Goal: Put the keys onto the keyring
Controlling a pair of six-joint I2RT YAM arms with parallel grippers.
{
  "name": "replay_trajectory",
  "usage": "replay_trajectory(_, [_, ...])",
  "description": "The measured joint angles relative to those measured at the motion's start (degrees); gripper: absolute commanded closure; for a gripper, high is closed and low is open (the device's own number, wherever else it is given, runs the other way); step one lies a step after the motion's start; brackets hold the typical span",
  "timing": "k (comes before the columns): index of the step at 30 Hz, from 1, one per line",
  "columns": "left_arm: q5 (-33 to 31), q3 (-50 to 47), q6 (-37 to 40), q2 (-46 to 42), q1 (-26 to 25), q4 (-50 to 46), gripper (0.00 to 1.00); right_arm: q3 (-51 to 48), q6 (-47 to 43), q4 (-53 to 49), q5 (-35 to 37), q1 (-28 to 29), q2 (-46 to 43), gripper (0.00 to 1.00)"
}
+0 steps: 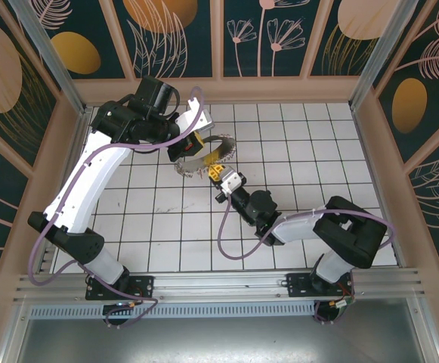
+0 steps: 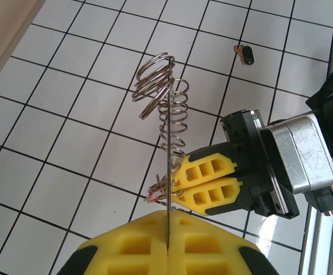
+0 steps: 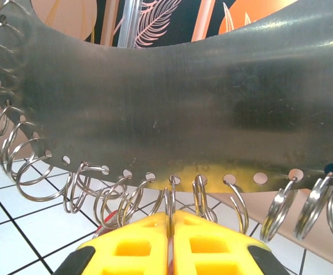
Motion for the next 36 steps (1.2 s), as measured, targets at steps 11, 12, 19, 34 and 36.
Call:
replay_trajectory(11, [-0.22,-0.07,0.00,0.00,0.00,0.04,0.93,0.00,0.07,0.96,0.20,0.07,0.48,0.87])
replay_trajectory(12, [-0.22,-0.15,0.00,0.00,0.00,0.04,0.93,0.02,0.07,1.03,0.17,0.07,0.48,0.87])
replay_trajectory(19, [-0.63,-0.17,-0.02,0.00,0.00,0.07,0.93,0.39,0.22,1.97,0.11,0.07,0.59,0.89])
replay_trajectory(34, [-2.99,-5.92,-4.63,-0.85,0.02,5.64,0.94,0.52,0.24,-2.97,1.66,0.22,0.28,1.00])
replay_trajectory(36, [-2.84,-9.77,-6.56,-1.75,0.39,8.55,0.92,0.50,1.20,-6.88,0.72,-0.50,-0.76,1.00])
